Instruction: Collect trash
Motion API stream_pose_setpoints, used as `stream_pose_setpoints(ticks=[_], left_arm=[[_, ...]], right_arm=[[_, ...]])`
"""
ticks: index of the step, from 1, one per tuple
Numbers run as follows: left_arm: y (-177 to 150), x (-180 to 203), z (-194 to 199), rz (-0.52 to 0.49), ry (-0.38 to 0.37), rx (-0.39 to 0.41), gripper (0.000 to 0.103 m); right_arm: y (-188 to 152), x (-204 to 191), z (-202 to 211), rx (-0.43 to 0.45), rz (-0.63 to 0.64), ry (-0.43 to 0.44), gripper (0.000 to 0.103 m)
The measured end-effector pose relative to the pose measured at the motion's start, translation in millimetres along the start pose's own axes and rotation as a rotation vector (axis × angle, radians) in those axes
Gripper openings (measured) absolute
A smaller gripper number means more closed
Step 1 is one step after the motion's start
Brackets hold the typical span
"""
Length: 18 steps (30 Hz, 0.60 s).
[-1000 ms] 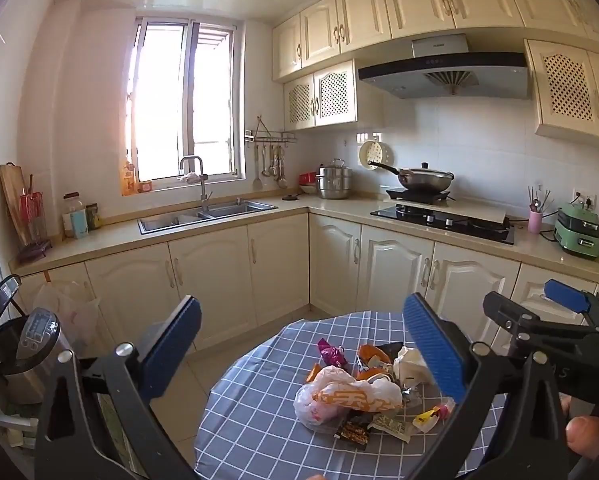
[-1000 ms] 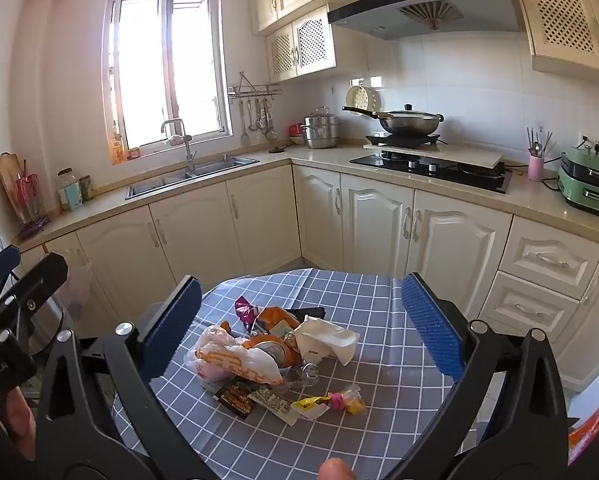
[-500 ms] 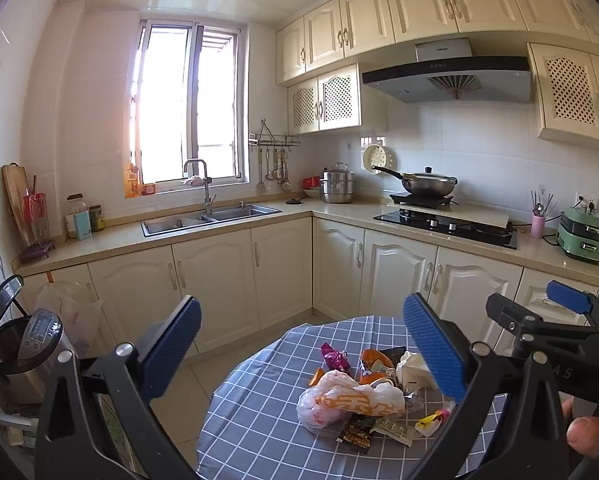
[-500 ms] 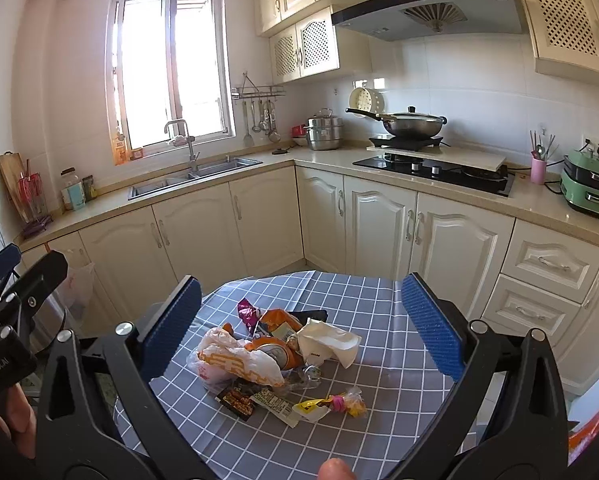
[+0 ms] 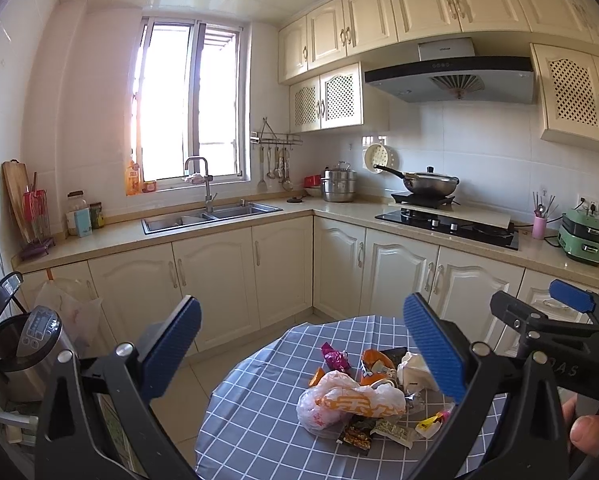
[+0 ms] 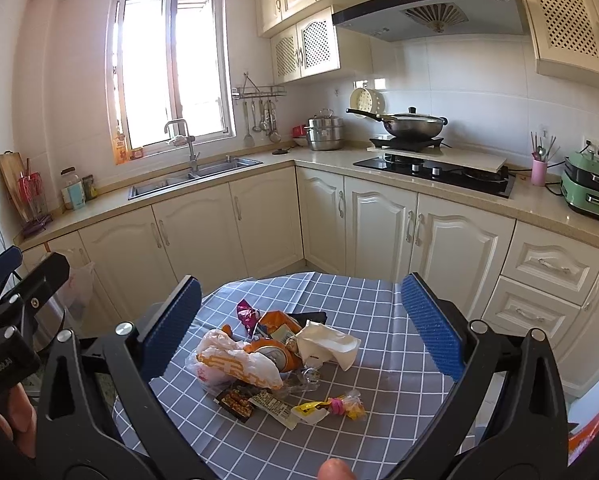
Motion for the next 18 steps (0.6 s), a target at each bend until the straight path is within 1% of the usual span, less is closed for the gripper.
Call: stream_pose_setpoints(ticks=[12, 16, 18], left_arm=[[-11, -3, -25, 0.003, 0.011, -0.046, 0.099], [-22, -4, -41, 0.001, 0.014, -0.082, 0.099], [-30, -5, -53, -0.001, 0.019, -0.108, 0.099]], right_arm=[[-7, 10, -20, -0.049, -0.012, -0.004, 0.098], [-16, 16, -35, -0.089, -0.018, -0.007, 0.098], [-26, 21, -48, -0.128, -0.019, -0.012, 0.098]])
Point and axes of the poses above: each gripper's, at about its wrist camera, not at the fingertips, and z roughly against the way its jaws point, x to its right, y to its top, the point moved 9 cm from there along -z, roughly the way its jaws point, and after that the axes turned 11 degrees about -x, right-handed, at the moved point
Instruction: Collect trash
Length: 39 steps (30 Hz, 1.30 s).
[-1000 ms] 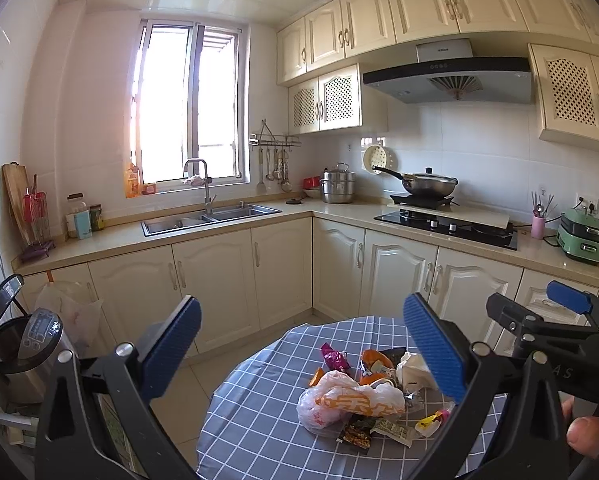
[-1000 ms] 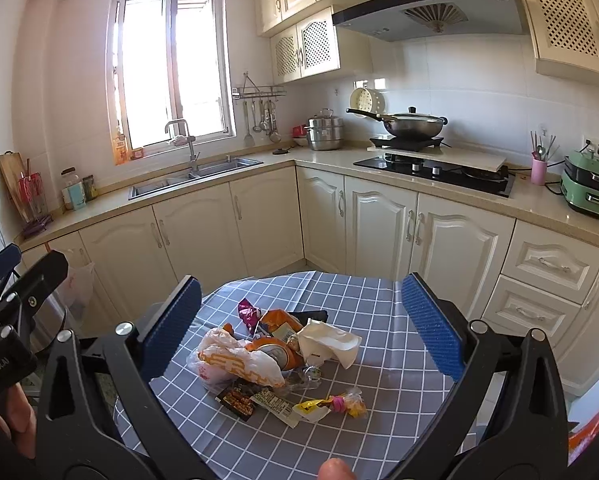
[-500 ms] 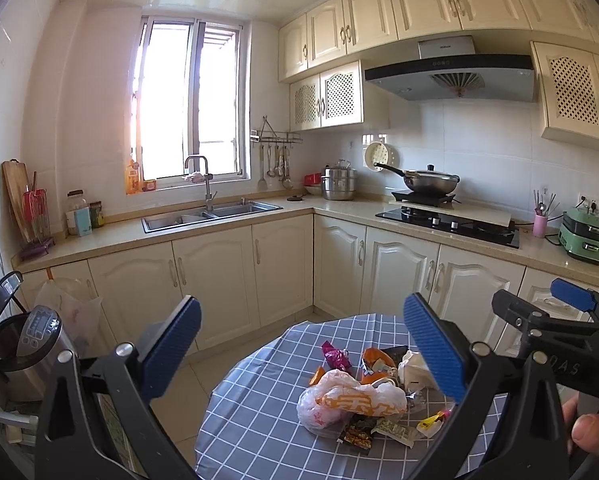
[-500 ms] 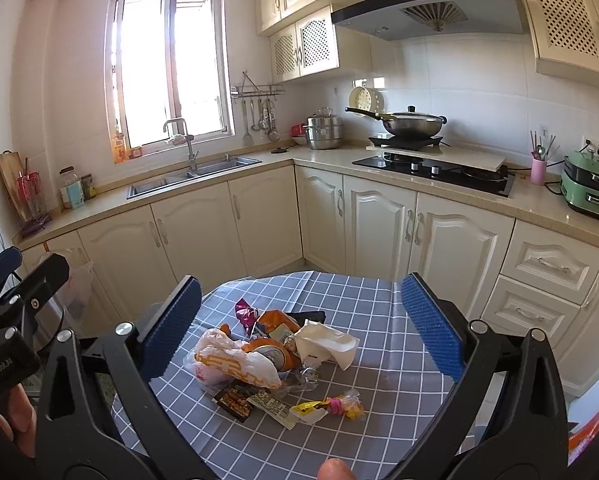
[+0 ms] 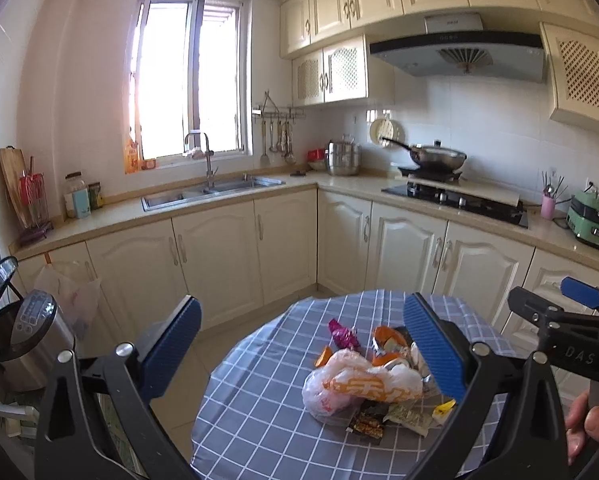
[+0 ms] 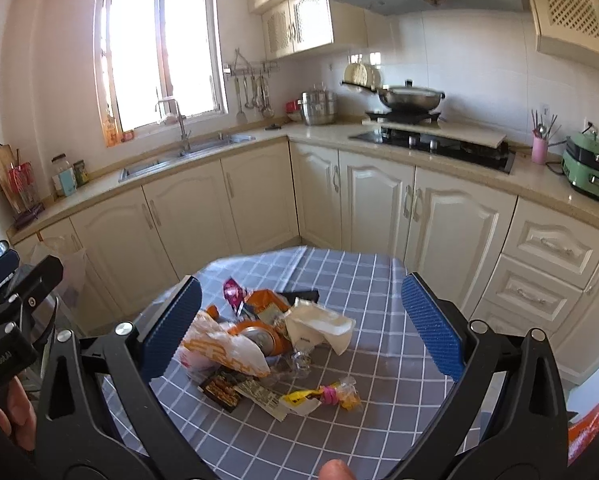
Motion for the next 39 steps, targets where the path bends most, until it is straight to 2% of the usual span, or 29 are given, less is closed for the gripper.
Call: stream_pose_setpoints(ticks=[10, 16, 23, 25, 26, 27, 35, 36, 37, 38, 39], left_arm=[[-53, -14, -75, -0.010, 0.026, -0.175, 0.099], [-81, -15, -106, -0.014, 0.013, -0.256, 0.099], [-124, 12, -140, -0.065, -0.042, -0.372, 0.099], [-134, 21, -147, -0.078, -0.051, -0.400, 0.099], [-139, 25, -152, -0.083, -0.057, -0.414, 0.099], [-142, 29, -157, -0.088, -0.066, -0.425, 0.099], [-165, 63, -184, -0.123, -0.138, -0.504, 0.098], [-166, 67, -186, -0.122, -0.149, -0.509, 0.097], [-167, 69, -188, -0.119, -0.161, -0.516, 0.088], [-168, 73, -191, -0.118, -0.172, -0.528, 0.069], [-169, 76, -195, -0.114, -0.189, -0.542, 0.060]], right_arm=[[-78, 27, -100, -0.311, -0.020, -0.018, 0.098], [-106, 26, -131, -0.409, -0.017, -0.005, 0.098], [-125, 25, -155, -0.466, -0.012, 0.021, 0.097], [-127, 25, -157, -0.469, -0.008, 0.027, 0.094], [-128, 26, -159, -0.474, -0.005, 0.031, 0.084], [-130, 26, -161, -0.479, -0.004, 0.035, 0.082], [-134, 32, -158, -0.470, -0.026, 0.089, 0.078], [-133, 33, -158, -0.466, -0.037, 0.098, 0.079], [-131, 34, -159, -0.467, -0.036, 0.100, 0.079], [-130, 33, -159, -0.467, -0.024, 0.098, 0.079], [-129, 30, -160, -0.466, -0.008, 0.096, 0.079]])
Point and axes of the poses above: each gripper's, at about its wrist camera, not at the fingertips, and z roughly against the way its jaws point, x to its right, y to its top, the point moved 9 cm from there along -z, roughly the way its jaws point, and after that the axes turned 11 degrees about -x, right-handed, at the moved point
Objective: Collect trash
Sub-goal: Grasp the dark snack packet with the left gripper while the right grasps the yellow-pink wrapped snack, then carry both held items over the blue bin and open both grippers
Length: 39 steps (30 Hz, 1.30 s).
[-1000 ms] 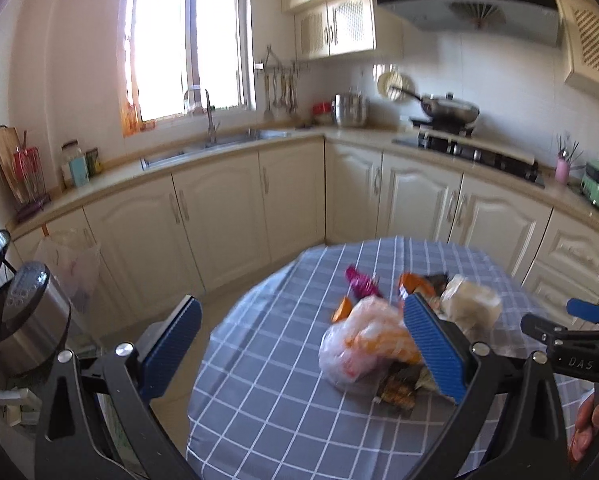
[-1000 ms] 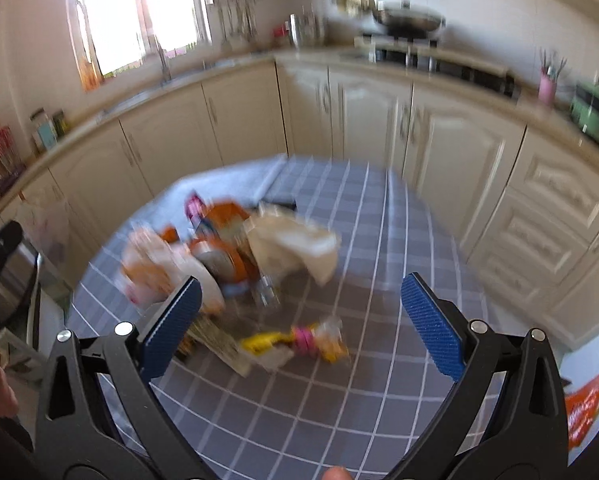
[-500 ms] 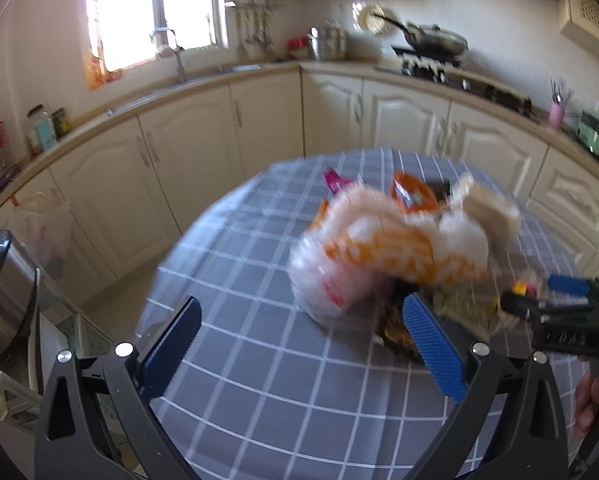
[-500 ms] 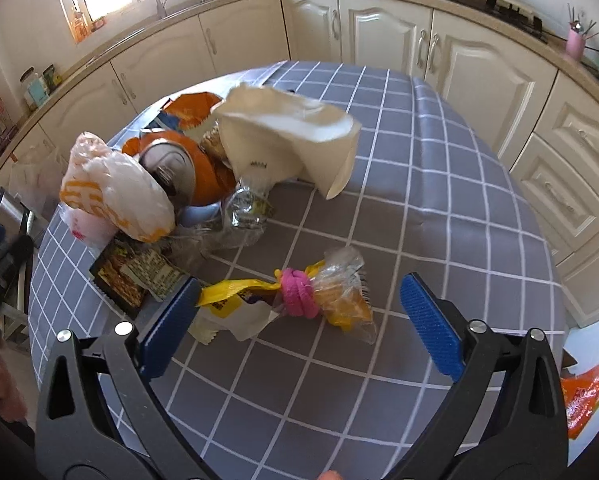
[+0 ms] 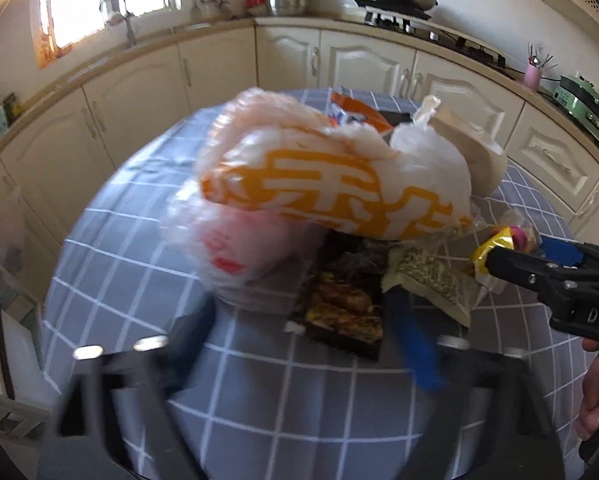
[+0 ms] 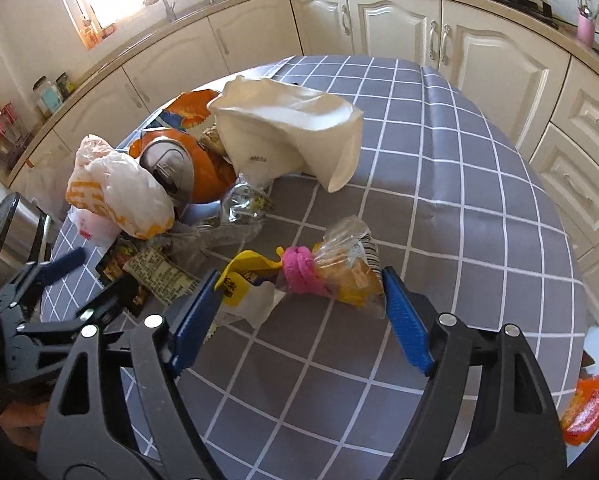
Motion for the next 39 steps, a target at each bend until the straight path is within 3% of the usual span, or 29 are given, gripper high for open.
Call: stream_pose_setpoints(ticks=[2, 3, 5, 6, 8, 11, 16, 19, 20, 21, 22, 26, 39], left_arm=[[2, 3, -2, 0.012, -0.062, 0.004, 0.036], [4, 6, -2, 0.004, -0.072, 0.004, 0.031], [5, 7, -1, -0.006, -0.072, 0.012, 0.010], [4, 8, 2, -0.008, -0.086, 0.013, 0.008], [2, 6, 6, -0.009, -0.107, 0.013, 0.002], [-6, 3, 14, -0.022, -0.107, 0.017, 0.001], [-16, 3, 20, -0.044, -0.121, 0.016, 0.006], [-15, 5, 17, -0.030, -0.121, 0.021, 0.058], [-14, 7, 15, -0.025, -0.144, 0.021, 0.052], [-13, 10, 10, -0.027, -0.162, 0.007, 0.037], [-11, 13, 6, -0.030, -0.162, -0.005, 0.011], [-11, 17, 14, -0.054, -0.145, 0.021, 0.004], [-45, -13, 60, -0.026, -0.139, 0.060, 0.002]], right_arm=[[4, -3, -2, -0.004, 0.013, 0.002, 0.078], [6, -4, -3, -0.005, 0.015, 0.007, 0.074], [5, -9, -2, 0.000, 0.016, 0.011, 0.065], [4, -9, 0, 0.004, 0.014, 0.019, 0.052], [3, -10, 1, -0.002, 0.014, 0.037, 0.047], [-2, -10, 6, -0.001, 0.017, 0.045, 0.049], [-2, -15, 10, 0.002, 0.041, 0.043, 0.062], [-1, -20, 5, 0.001, 0.056, 0.047, 0.065], [0, -22, 3, -0.002, 0.060, 0.049, 0.058], [-1, -24, 0, -0.005, 0.061, 0.043, 0.049], [-1, -26, 0, -0.003, 0.060, 0.049, 0.048], [-2, -25, 5, 0.012, 0.052, 0.062, 0.045], [-9, 13, 56, 0.106, -0.044, 0.114, 0.045]])
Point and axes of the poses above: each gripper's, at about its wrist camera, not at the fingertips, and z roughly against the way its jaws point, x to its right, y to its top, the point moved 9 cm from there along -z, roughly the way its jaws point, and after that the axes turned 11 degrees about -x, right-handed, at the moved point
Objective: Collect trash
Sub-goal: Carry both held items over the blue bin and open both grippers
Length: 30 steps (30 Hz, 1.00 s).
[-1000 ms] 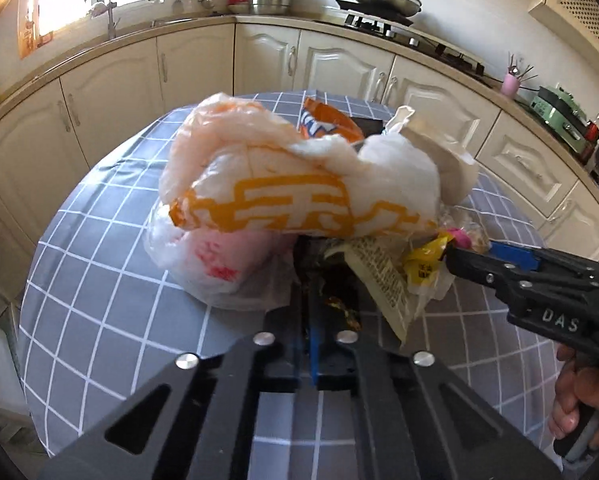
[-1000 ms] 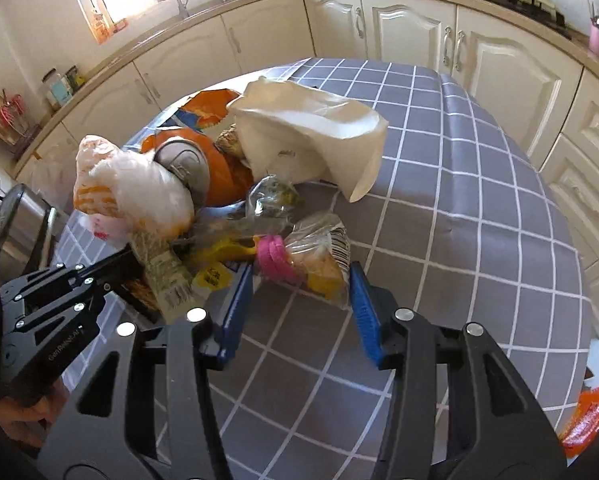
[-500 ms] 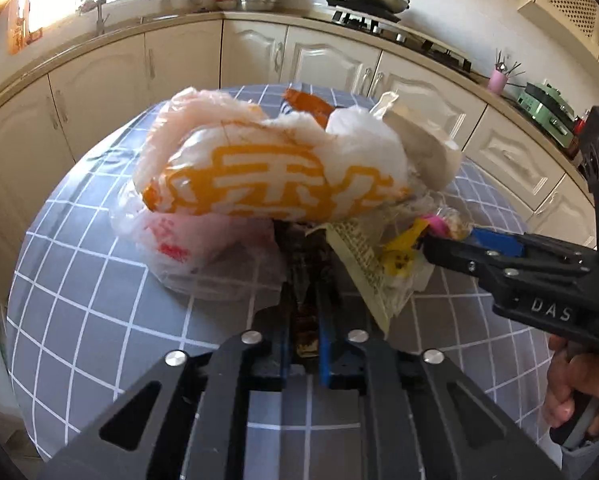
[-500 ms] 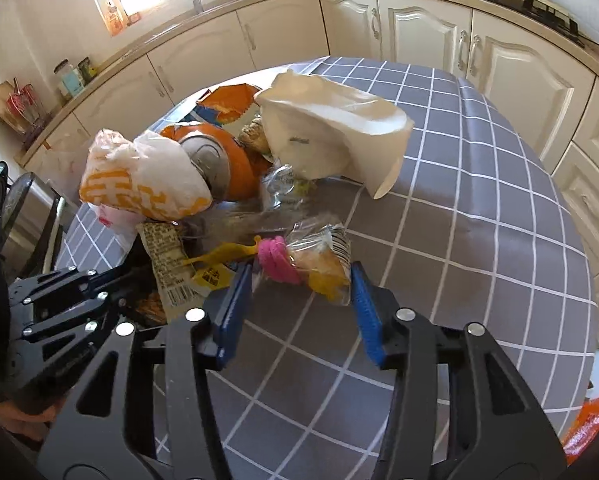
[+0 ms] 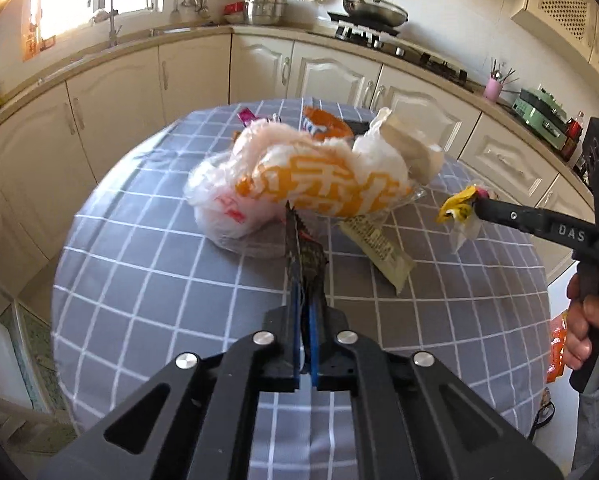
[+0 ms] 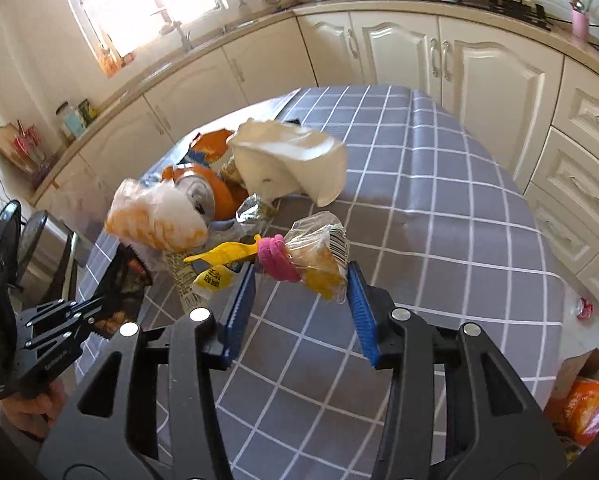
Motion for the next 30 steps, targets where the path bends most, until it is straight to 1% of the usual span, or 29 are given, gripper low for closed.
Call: stream_pose_setpoints(ticks=[3, 5, 8, 10, 12, 15, 17, 18, 20, 21, 23, 24, 27, 29, 30], left_arm=[[3, 2, 21, 0.007, -0.004, 0.049, 0.002], [9, 6, 39, 0.008, -0.003, 0.096, 0.002], [23, 24, 62, -0.013, -0.016, 0.162, 0.002], [36, 44, 71, -0.047, -0.040, 0.193, 0.002], [47, 64, 73, -0.075, -0.063, 0.206, 0.002], [69, 113, 65, -0.144, -0.125, 0.206, 0.002], [77, 145, 56, -0.185, -0.161, 0.190, 0.002], [83, 169, 49, -0.216, -0.192, 0.178, 0.002], [88, 206, 35, -0.264, -0.231, 0.155, 0.003], [88, 227, 28, -0.291, -0.250, 0.141, 0.003], [89, 275, 9, -0.353, -0.294, 0.098, 0.003], [87, 305, -4, -0.390, -0.319, 0.067, 0.003], [74, 362, -42, -0.461, -0.366, -0.014, 0.003], [60, 406, -73, -0.510, -0.396, -0.095, 0.003], [55, 421, -85, -0.525, -0.397, -0.123, 0.003]], right_arm=[[1, 2, 15, 0.039, -0.006, 0.011, 0.045], [2, 4, 27, 0.069, -0.011, 0.017, 0.045], [3, 11, 41, 0.107, -0.026, 0.017, 0.045], [3, 21, 53, 0.134, -0.047, 0.020, 0.045], [2, 37, 66, 0.164, -0.078, 0.013, 0.045], [-3, 69, 88, 0.207, -0.138, -0.010, 0.045], [-9, 98, 104, 0.237, -0.195, -0.038, 0.045], [-12, 112, 110, 0.248, -0.221, -0.050, 0.045], [-26, 157, 126, 0.273, -0.308, -0.090, 0.045], [-37, 186, 133, 0.281, -0.366, -0.119, 0.045], [-57, 229, 141, 0.285, -0.450, -0.159, 0.045], [-68, 250, 144, 0.282, -0.491, -0.180, 0.045], [-114, 325, 136, 0.234, -0.650, -0.240, 0.045], [-141, 357, 126, 0.198, -0.725, -0.258, 0.045], [-153, 371, 120, 0.181, -0.760, -0.254, 0.045]])
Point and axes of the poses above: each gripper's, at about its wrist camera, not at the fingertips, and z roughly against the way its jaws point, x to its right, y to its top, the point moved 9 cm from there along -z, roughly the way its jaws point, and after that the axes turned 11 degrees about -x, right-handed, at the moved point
